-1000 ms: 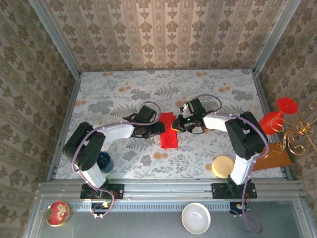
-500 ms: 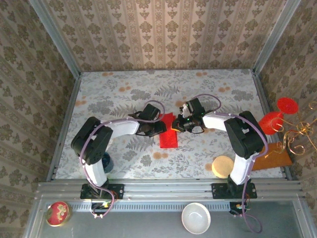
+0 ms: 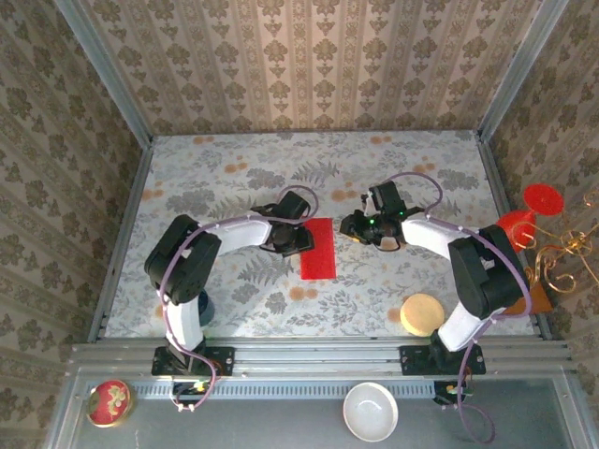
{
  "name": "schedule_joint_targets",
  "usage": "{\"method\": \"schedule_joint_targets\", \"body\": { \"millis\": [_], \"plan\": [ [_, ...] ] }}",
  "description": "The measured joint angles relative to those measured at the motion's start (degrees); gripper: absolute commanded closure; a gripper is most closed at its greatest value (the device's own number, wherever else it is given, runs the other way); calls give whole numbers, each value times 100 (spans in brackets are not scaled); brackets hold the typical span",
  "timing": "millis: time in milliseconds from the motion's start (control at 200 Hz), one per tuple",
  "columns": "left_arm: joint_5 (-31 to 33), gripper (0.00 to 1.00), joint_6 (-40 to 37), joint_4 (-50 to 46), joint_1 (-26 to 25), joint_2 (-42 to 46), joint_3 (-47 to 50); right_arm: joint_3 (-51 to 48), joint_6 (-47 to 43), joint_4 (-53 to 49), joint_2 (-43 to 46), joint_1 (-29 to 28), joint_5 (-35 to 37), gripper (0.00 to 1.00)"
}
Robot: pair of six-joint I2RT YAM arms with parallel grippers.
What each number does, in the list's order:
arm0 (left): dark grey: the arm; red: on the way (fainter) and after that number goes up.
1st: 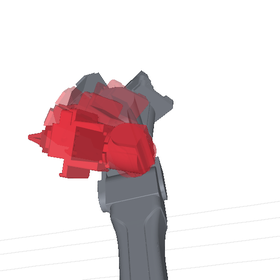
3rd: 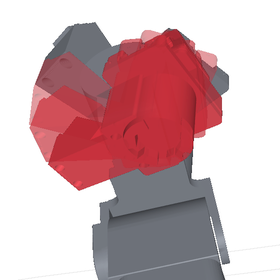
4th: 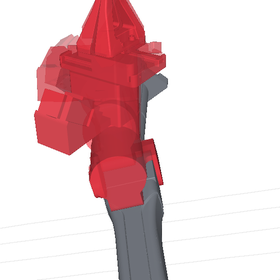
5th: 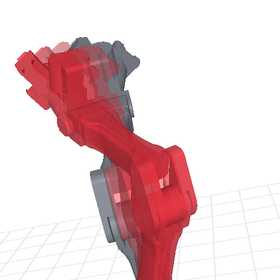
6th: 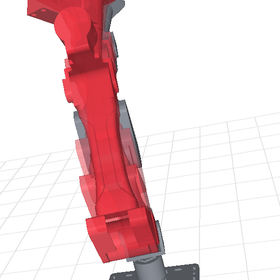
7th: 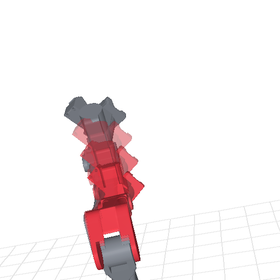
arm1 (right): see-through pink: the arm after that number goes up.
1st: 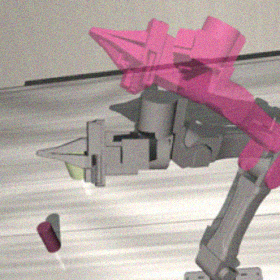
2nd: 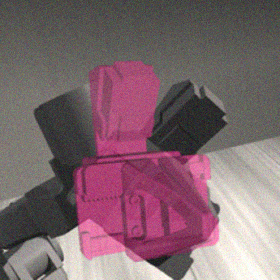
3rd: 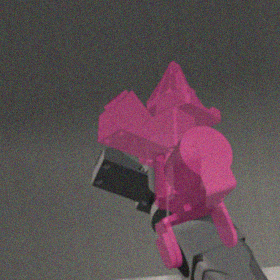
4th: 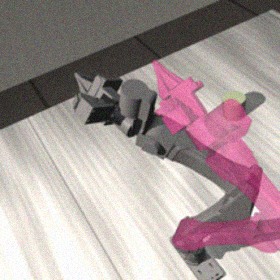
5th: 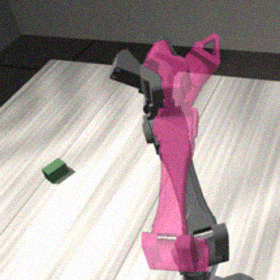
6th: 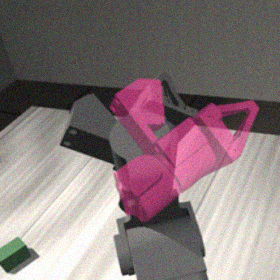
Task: Fold a paper plane with a square sheet of paper (pick it up from the middle)
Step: First fold in half a square sheet of paper at the center of the table, then hold the square sheet of paper at the center of the table.
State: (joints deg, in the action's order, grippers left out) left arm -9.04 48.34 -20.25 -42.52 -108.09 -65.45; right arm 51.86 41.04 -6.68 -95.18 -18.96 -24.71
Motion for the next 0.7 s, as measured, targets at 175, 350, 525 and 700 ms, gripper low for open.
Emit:
{"method": "schedule_joint_targets", "body": {
  "millis": [175, 350, 525, 700],
  "plan": [
    [136, 58, -61, -387, -59, -201, -304, -28, 0, 2, -7, 7, 31, 69],
    [140, 57, -76, -570, -63, -295, -463, -28, 2, 15, -37, 9, 26, 69],
    [144, 55, -146, -752, -90, -400, -619, -28, 7, 46, -164, 9, -33, 69],
    [151, 55, -192, -925, -90, -490, -748, -33, 17, 85, -254, 9, -122, 70]
  ]
}}
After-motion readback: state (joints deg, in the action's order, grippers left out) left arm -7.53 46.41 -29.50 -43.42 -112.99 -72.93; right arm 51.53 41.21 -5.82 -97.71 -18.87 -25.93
